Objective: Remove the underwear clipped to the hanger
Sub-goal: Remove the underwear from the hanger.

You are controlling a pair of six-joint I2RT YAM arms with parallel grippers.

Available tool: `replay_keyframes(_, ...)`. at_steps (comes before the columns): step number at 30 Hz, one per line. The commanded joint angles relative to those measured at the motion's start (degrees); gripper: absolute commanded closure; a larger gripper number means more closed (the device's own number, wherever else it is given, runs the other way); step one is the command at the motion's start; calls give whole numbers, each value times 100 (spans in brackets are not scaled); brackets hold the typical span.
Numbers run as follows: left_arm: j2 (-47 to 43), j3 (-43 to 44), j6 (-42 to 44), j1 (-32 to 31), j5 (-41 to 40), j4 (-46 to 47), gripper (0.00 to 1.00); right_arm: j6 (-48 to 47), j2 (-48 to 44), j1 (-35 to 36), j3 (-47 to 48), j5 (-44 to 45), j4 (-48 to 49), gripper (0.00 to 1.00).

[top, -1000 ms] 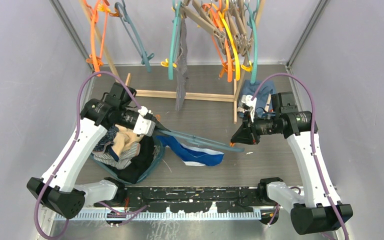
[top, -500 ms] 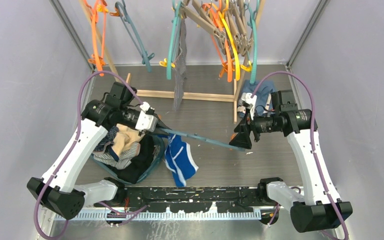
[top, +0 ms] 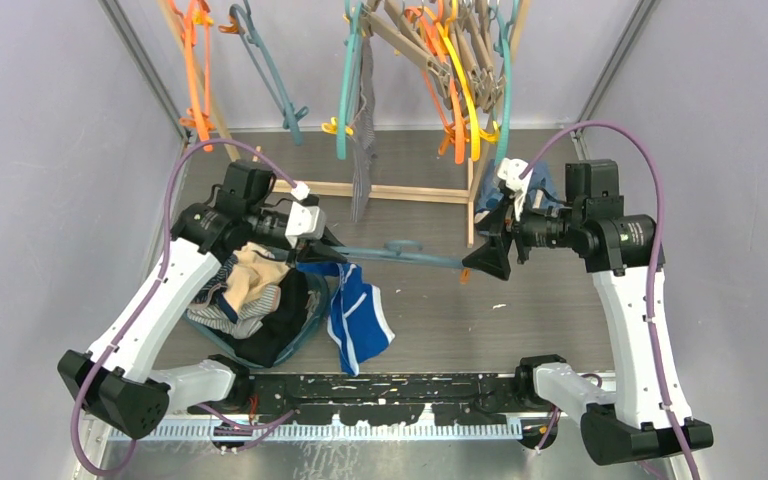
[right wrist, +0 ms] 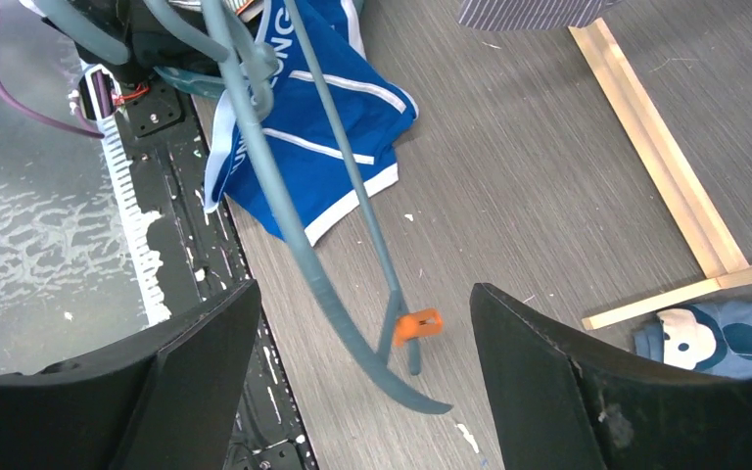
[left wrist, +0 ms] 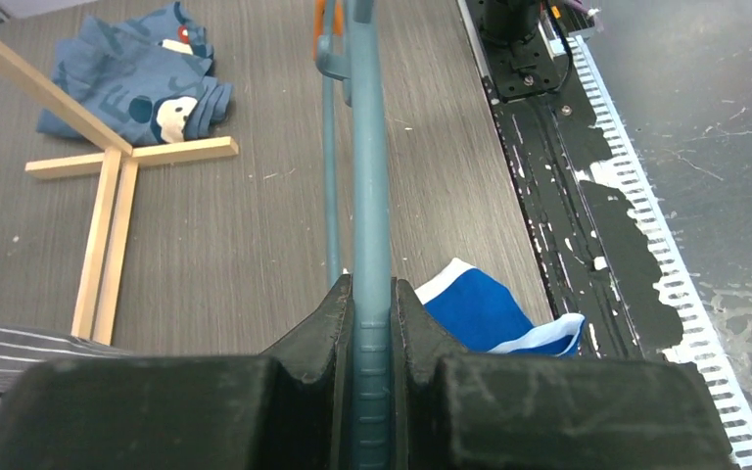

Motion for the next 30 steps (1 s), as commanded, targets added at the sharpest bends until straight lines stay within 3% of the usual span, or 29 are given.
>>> replay_keyframes(1,-102,-49,-1257,-3,9,1068,100,-190,33,49,67,-66,145,16)
replay_keyframes(12,258,-5,-2743,-3,488,1798,100,-677,140,784,-209,429,557,24)
replay_keyframes(24,483,62,-3047,-40,748,1798,100,-637,193,1290,-553,645,1165,73)
replay_keyframes(30,429,-7,-3128,-47,770,1832,100,-639,-56,1289,-986,682,1509,82)
